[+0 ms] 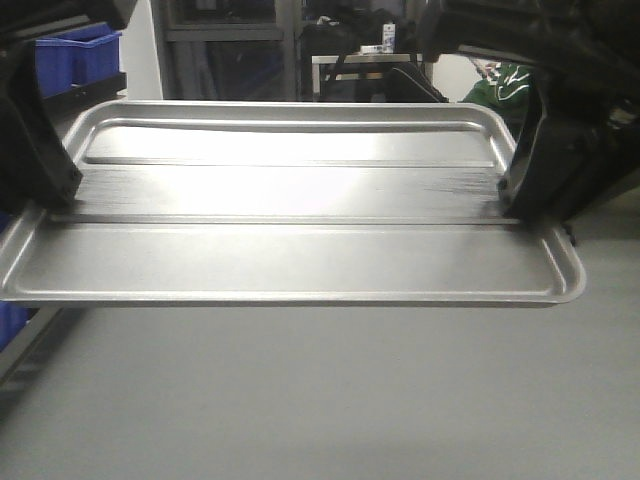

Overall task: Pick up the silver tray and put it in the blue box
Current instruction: 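Keep the tray gripped in both grippers while driving toward the blue bins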

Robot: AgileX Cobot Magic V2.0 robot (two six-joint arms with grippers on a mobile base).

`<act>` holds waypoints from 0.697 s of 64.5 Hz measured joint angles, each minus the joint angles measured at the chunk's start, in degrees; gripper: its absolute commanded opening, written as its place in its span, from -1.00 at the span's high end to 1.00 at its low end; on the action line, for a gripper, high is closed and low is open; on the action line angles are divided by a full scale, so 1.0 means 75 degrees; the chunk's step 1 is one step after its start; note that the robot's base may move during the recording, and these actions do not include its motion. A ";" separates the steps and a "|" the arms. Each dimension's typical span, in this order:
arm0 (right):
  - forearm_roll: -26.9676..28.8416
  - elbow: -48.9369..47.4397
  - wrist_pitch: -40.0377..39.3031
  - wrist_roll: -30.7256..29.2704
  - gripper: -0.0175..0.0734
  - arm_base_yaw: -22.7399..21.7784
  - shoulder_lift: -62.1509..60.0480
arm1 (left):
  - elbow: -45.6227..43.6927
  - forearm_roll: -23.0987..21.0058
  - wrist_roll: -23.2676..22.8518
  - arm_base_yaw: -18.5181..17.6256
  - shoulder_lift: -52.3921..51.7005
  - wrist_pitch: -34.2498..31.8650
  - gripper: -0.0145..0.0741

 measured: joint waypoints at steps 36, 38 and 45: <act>-0.0064 0.0010 0.0049 0.0000 0.48 0.0000 0.0031 | 0.0000 -0.0027 0.0000 0.0000 0.0172 -0.0018 0.91; -0.0079 0.0010 0.0048 0.0000 0.48 0.0000 0.0031 | 0.0000 -0.0027 0.0000 0.0000 0.0172 -0.0018 0.91; -0.0091 0.0010 0.0048 0.0000 0.48 0.0000 0.0031 | 0.0000 -0.0027 0.0000 0.0000 0.0188 -0.0036 0.91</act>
